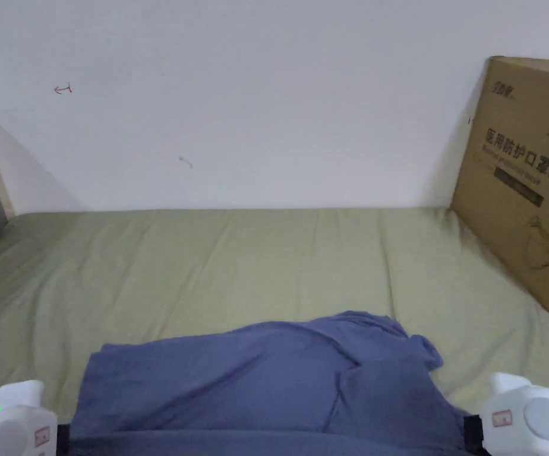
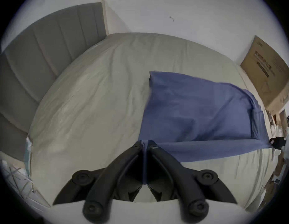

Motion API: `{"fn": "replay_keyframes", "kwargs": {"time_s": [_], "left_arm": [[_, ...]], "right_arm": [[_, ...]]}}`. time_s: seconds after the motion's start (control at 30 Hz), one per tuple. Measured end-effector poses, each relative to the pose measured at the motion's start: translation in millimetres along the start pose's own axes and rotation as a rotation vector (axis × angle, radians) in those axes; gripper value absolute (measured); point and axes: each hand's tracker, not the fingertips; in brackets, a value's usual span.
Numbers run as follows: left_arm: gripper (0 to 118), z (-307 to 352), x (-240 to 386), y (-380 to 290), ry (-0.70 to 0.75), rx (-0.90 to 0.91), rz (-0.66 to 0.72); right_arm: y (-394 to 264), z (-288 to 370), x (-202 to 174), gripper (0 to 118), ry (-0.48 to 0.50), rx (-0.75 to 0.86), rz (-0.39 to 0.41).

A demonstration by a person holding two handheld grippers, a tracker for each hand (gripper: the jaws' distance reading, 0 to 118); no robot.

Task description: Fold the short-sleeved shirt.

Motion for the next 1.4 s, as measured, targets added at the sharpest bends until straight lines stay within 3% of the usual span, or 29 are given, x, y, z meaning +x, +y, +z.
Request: {"fn": "replay_keyframes", "kwargs": {"time_s": [0.17, 0.37, 0.5, 0.63, 0.67, 0.7, 0.73, 0.77, 0.8, 0.83, 0.93, 0.97, 1.0, 1.03, 1.07, 1.1, 1.23, 1.3, 1.33, 1.4], "left_arm": [[3, 68.7, -32.7, -77.6, -0.015, 0.005, 0.003], [2, 107.0, -51.2, -161.7, 0.031, -0.042, -0.040], [2, 117.3, -53.3, -188.7, 0.039, -0.034, -0.090], [4, 120.2, -56.3, -187.0, 0.015, -0.016, -0.047], [11, 121.9, -56.6, -185.3, 0.016, -0.004, -0.040], [28, 123.6, -56.5, -183.5, 0.023, -0.006, -0.040], [63, 125.6, -54.8, -180.3, 0.036, -0.011, -0.044], [87, 128.7, -56.3, -180.2, 0.036, -0.005, -0.046], [102, 134.2, -57.9, -179.2, 0.024, 0.008, -0.047], [103, 141.2, -58.7, -177.3, 0.006, 0.019, -0.046], [99, 161.9, -59.1, -175.7, -0.085, 0.048, -0.019], [89, 168.1, -60.1, -176.0, -0.111, 0.059, -0.011], [65, 173.5, -60.0, -176.5, -0.152, 0.068, 0.001], [17, 178.1, -60.0, -178.3, -0.171, 0.064, 0.004], [0, 177.4, -58.2, -181.7, -0.159, 0.055, 0.002], [0, 176.1, -57.3, -187.6, -0.145, 0.046, -0.001], [0, 178.2, -53.6, -201.1, -0.114, 0.002, -0.002], [0, 172.9, -51.6, -211.2, -0.024, -0.020, -0.027], [17, 174.8, -54.0, -213.1, 0.003, -0.022, -0.034], [83, 167.0, -59.8, -212.4, -0.055, -0.017, -0.023]], "right_arm": [[-99.9, 57.7, 16.2, 3, 0.018, -0.006, 0.001], [-193.4, 98.5, 23.1, 3, 0.029, -0.033, 0.045], [-218.9, 112.0, 31.3, 3, 0.034, -0.025, 0.014], [-218.9, 108.9, 35.9, 3, 0.047, -0.010, -0.043], [-218.1, 110.0, 33.1, 3, 0.043, 0.004, -0.036], [-217.7, 109.9, 31.5, 3, 0.032, 0.020, -0.025], [-215.6, 110.3, 29.6, 13, 0.028, 0.025, -0.008], [-214.1, 111.8, 28.3, 30, 0.019, 0.027, 0.005], [-214.1, 118.2, 21.0, 54, 0.000, 0.036, 0.009], [-213.5, 123.7, 18.3, 74, -0.008, 0.047, 0.010], [-209.5, 141.4, 13.6, 73, 0.022, 0.091, -0.007], [-209.8, 146.0, 10.5, 72, 0.031, 0.098, -0.008], [-211.6, 149.9, 6.8, 64, 0.045, 0.115, 0.002], [-215.2, 153.6, 0.9, 35, 0.050, 0.133, 0.023], [-216.9, 154.2, -3.0, 6, 0.042, 0.130, 0.035], [-220.5, 153.6, -7.4, 0, 0.035, 0.128, 0.040], [-234.7, 138.1, -21.2, 0, 0.038, 0.097, 0.041], [-237.7, 131.5, -28.4, 0, 0.039, 0.063, 0.053], [-236.8, 128.1, -30.1, 0, 0.049, 0.061, 0.049], [-236.6, 125.4, -37.0, 0, 0.058, 0.047, 0.067]]}}
